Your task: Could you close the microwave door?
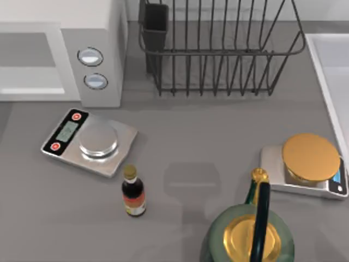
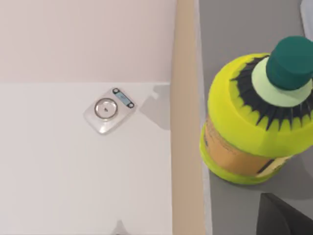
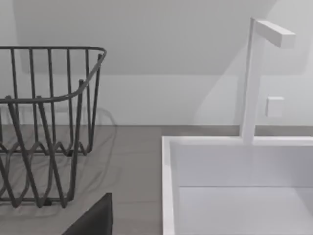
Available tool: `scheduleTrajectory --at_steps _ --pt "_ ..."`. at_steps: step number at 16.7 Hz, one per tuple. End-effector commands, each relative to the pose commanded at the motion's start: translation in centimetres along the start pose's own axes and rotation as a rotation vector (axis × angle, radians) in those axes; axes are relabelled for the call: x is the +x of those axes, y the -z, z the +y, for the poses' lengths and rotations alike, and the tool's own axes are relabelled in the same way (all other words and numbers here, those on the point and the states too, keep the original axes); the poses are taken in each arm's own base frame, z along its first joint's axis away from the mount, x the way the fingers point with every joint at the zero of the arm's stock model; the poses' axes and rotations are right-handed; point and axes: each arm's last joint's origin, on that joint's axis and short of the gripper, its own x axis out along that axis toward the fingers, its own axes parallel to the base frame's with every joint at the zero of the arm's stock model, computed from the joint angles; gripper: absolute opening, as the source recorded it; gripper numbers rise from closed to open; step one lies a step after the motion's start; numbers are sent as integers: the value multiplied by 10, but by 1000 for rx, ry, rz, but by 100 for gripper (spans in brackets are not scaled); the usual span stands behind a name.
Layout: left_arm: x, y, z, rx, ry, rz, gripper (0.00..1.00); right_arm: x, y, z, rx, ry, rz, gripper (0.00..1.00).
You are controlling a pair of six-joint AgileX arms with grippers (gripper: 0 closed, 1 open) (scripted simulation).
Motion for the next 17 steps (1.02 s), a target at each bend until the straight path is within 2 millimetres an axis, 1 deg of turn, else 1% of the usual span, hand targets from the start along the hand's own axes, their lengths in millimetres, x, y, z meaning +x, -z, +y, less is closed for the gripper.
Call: scheduleTrajectory --at_steps 2,5,7,9,11,15,17 --pt "12 11 2 -3 3 2 0 0 0 0 0 0 0 100" --pt "37 35 5 6 -8 -7 0 0 0 0 0 0 0 100" --pt "53 51 4 9 -12 -10 0 0 0 0 0 0 0 100" --pt "64 64 2 2 -5 -6 0 0 0 0 0 0 0 100" --pt "66 67 1 -1 -3 -4 0 0 0 0 0 0 0 100" --pt "66 65 -1 3 -1 -5 0 0 0 0 0 0 0 100" --pt "65 61 -11 8 -5 -7 0 0 0 0 0 0 0 100"
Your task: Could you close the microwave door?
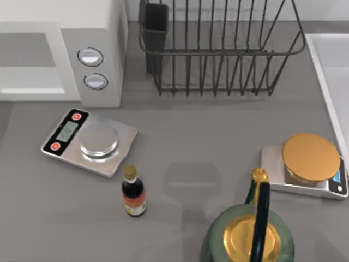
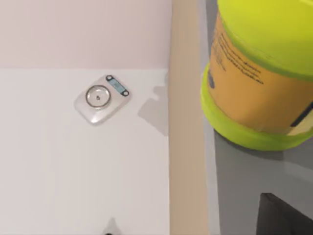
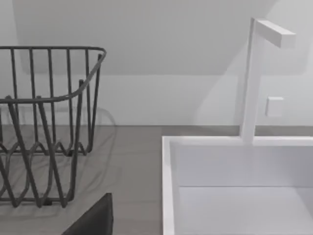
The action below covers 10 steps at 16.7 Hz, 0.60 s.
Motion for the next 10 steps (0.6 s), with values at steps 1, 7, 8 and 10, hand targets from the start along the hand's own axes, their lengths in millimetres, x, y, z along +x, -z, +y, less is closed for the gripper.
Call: scheduleTrajectory --at_steps 1,7,8,10 --pt "0 -2 -9 2 -1 0 0 0 0 0 0 0 0 100" --pt "1 3 -80 -7 9 7 0 0 0 0 0 0 0 100" --pt "0 3 -86 -6 7 4 0 0 0 0 0 0 0 100" --pt "0 3 -89 -5 5 2 0 0 0 0 0 0 0 100"
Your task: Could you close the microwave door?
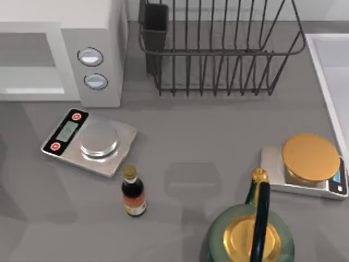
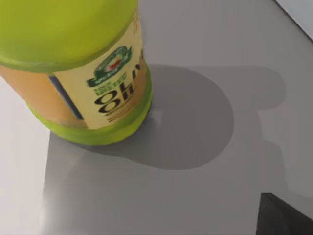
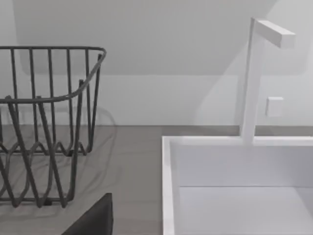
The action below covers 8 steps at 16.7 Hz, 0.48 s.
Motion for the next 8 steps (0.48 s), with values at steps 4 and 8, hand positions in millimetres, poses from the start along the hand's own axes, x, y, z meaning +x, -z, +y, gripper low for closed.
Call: scheduleTrajectory --at_steps 4,8 --pt "0 2 0 -8 3 2 0 0 0 0 0 0 0 100" --pt "1 -4 -37 -5 3 9 0 0 0 0 0 0 0 100"
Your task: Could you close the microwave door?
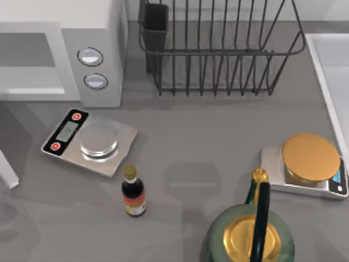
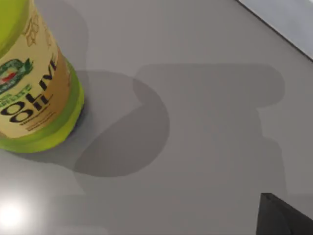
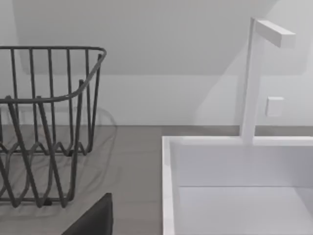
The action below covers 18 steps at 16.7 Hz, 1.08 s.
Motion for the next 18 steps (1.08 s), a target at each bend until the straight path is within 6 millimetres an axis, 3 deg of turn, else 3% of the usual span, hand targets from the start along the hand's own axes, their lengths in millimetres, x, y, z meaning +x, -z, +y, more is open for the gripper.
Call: scheduleTrajectory --at_steps 3,5,12,15,18 --pt "-1 1 -41 1 3 -4 0 0 0 0 0 0 0 100" --pt "-1 5 -58 -2 2 -6 0 0 0 0 0 0 0 100" --pt "0 6 -65 -9 2 -2 0 0 0 0 0 0 0 100" --pt "2 3 -85 -11 0 11 0 0 0 0 0 0 0 100" --pt "5 1 -118 3 10 17 0 0 0 0 0 0 0 100"
